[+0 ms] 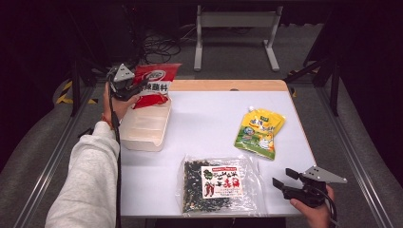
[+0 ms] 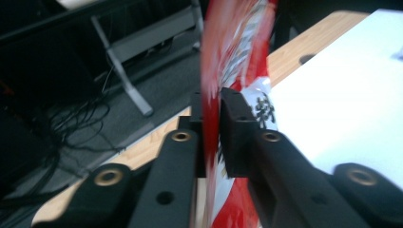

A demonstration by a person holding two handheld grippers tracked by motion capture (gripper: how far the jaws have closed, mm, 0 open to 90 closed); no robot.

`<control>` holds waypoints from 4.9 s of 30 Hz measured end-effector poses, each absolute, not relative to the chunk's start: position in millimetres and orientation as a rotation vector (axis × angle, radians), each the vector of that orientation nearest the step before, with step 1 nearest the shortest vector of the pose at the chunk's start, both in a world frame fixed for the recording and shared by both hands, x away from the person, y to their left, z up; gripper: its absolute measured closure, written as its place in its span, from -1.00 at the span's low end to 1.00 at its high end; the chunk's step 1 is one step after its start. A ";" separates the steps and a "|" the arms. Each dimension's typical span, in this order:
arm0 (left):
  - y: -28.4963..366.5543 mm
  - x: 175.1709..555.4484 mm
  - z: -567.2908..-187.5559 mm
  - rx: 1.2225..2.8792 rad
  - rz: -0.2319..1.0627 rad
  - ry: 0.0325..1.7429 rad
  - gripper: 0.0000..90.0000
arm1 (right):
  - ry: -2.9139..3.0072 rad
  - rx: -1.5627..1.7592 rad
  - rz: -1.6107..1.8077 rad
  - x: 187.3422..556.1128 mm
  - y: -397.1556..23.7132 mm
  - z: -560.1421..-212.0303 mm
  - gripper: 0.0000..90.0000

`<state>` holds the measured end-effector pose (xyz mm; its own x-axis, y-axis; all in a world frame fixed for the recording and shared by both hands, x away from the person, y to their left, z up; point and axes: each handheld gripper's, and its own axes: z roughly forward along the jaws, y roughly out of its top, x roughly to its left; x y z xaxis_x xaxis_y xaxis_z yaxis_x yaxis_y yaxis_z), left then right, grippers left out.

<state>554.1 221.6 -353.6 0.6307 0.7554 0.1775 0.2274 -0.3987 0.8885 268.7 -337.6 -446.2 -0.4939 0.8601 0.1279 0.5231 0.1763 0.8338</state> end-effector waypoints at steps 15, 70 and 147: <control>234.3 561.4 -378.3 2.057 0.577 0.942 0.98 | 2.146 1.270 1.266 268.7 -330.8 -445.5 -0.35; 236.9 421.7 -354.8 1.948 0.558 0.663 0.57 | 2.157 1.204 1.183 300.1 -339.6 -438.3 -0.33; 183.6 299.5 -452.7 2.164 0.311 0.515 -0.42 | 2.419 1.257 1.215 305.8 -291.7 -454.6 -0.50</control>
<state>299.5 183.6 -452.7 0.8835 0.4668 0.0375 0.2508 -0.5393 0.8039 305.8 -291.7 -454.6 -0.6351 0.7421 0.2142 0.6149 0.3179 0.7217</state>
